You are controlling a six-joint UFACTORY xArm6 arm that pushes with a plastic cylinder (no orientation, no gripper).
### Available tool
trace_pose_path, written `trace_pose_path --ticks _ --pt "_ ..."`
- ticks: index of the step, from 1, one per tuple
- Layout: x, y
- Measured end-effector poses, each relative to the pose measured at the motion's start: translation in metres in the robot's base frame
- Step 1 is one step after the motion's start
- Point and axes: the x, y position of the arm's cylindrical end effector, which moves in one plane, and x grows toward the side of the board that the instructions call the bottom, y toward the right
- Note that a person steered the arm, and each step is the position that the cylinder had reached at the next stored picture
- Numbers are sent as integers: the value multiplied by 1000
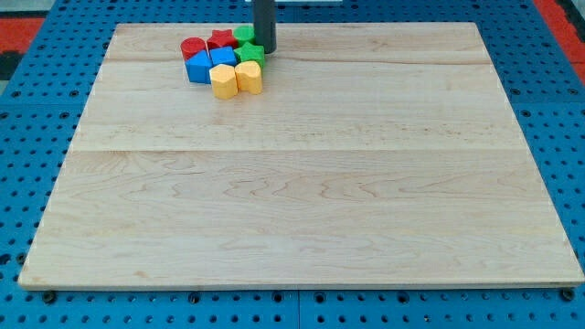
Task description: Slide the group of blocks down a bit
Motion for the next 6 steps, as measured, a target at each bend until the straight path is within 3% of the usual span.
trace_pose_path --ticks 1,2,3,4,6 --pt "0 -33" --pt "0 15" --pt "-32 40" --pt "-54 8" --pt "-54 -101"
